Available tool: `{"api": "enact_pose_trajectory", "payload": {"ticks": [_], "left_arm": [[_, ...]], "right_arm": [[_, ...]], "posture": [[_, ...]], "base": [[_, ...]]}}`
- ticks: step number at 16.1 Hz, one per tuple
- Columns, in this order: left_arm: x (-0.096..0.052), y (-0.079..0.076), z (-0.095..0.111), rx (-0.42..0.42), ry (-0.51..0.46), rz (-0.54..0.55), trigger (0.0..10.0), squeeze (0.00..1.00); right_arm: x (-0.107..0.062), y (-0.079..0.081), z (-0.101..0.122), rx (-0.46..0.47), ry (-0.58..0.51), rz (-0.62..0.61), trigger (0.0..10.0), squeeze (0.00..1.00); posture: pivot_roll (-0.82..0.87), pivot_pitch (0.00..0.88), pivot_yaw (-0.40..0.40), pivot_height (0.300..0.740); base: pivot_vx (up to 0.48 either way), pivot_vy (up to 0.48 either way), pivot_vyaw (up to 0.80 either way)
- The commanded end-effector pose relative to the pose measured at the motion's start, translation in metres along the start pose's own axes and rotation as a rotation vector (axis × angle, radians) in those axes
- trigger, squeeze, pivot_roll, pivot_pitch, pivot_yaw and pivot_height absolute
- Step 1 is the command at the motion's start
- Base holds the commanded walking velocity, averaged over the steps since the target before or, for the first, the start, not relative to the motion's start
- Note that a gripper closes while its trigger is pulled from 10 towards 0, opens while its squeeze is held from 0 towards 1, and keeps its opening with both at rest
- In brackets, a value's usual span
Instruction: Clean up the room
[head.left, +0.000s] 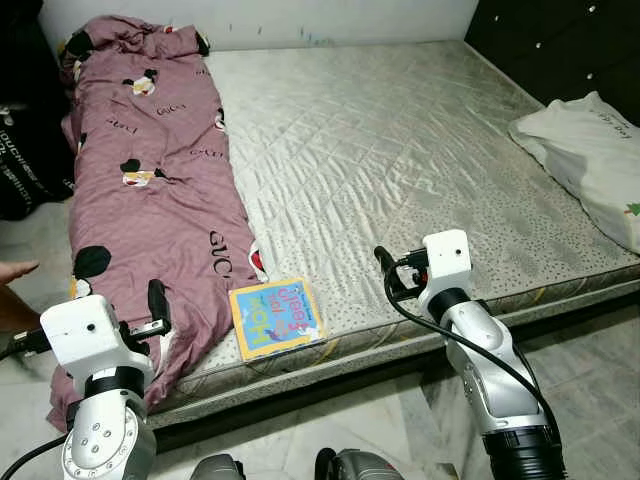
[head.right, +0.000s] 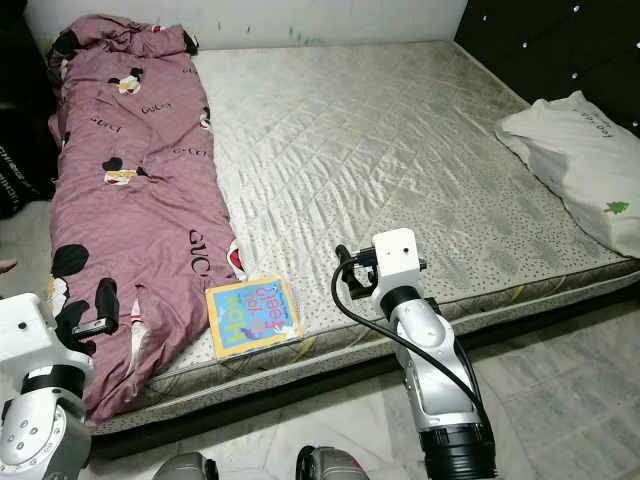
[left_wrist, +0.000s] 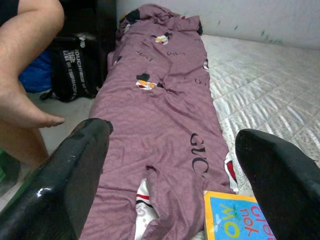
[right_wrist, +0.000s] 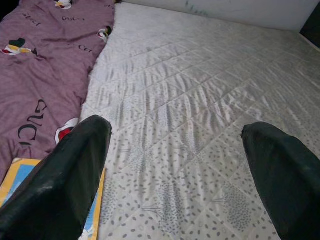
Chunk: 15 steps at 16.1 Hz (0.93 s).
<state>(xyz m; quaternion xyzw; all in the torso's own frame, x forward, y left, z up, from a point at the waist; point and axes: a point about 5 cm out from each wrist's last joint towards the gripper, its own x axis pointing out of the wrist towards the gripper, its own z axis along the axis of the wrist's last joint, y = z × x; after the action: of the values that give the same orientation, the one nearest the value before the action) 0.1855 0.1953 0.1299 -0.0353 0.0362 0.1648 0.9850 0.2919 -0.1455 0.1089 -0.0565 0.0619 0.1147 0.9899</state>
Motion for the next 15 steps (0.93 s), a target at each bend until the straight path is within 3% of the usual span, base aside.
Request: {"api": "enact_pose_trajectory", "payload": {"ticks": [1,15], "left_arm": [[-0.0018,-0.0012,0.002,0.007,0.0,-0.01,10.0,0.0],[0.0042,-0.0029,0.0026,-0.009,-0.006,0.01,10.0,0.0]], "right_arm": [[-0.0026,-0.0021,0.0022,0.007,-0.013,-0.003,10.0,0.0],[0.0002,0.0003,0.0009,-0.016,-0.005,0.023,10.0,0.0]], "posture": [[0.07,0.133,-0.072,0.74],[0.07,0.12,-0.079,0.736]], "base": [[0.0,0.0,0.0],[0.0,0.0,0.0]]}}
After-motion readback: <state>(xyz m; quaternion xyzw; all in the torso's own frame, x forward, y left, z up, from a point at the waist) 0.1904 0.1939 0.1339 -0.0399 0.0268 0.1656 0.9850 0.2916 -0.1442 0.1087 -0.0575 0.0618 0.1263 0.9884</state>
